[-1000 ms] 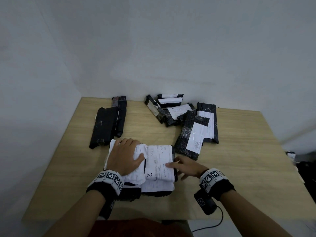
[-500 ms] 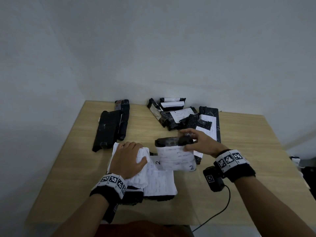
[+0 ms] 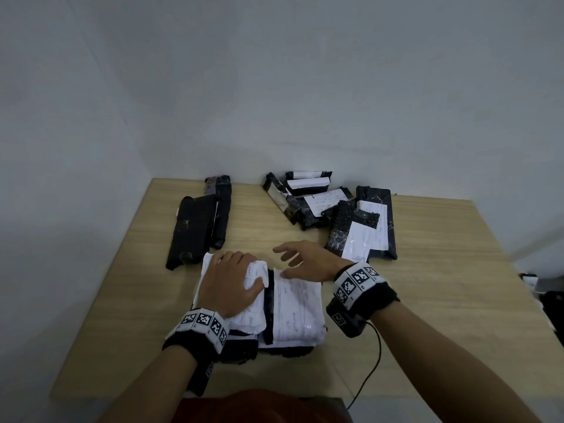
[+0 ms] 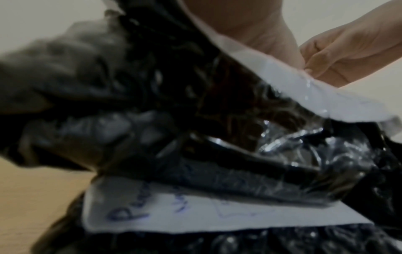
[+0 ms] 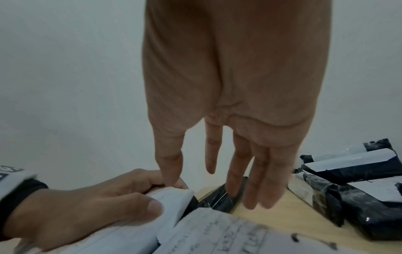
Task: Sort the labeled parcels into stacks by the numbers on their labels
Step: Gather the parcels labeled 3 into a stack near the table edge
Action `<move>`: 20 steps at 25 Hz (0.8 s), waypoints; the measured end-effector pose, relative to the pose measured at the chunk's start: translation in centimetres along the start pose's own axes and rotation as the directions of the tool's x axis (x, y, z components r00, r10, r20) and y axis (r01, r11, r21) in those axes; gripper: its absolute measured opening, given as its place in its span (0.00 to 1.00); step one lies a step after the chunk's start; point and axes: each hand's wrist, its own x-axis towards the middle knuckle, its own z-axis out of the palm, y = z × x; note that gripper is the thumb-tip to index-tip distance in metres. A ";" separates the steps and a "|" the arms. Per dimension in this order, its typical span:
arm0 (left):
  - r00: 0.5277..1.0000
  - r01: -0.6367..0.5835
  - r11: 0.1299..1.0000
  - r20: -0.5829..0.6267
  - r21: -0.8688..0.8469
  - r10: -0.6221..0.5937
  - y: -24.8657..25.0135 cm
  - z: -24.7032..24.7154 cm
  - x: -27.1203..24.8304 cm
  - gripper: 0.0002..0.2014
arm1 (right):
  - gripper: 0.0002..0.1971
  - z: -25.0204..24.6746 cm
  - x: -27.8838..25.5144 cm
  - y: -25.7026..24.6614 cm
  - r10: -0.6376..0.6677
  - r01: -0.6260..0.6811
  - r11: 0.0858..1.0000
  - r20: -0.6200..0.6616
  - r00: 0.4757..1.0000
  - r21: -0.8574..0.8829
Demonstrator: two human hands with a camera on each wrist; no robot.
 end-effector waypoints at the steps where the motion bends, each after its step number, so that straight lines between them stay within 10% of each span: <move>1: 1.000 -0.003 1.000 0.004 -0.003 0.003 -0.2 0.1 0.2 0.22 | 0.32 0.1 0.4 0.3 0.009 -0.010 1.000 -0.023 1.000 -0.017; 7: 0.997 -0.010 1.000 0.075 -0.007 0.010 -1.3 1.2 0.5 0.22 | 0.54 1.1 0.0 4.6 0.314 -0.311 0.949 0.060 0.948 -0.047; 11: 0.996 -0.007 1.000 0.086 -0.025 0.009 -1.8 2.1 1.2 0.22 | 0.35 2.3 -1.7 5.7 0.517 -0.585 0.754 0.280 0.809 0.298; 20: 0.988 -0.071 0.995 0.135 -0.065 0.080 -1.1 3.4 4.4 0.22 | 0.25 1.7 -1.3 7.2 0.543 -0.583 0.730 0.216 0.811 0.356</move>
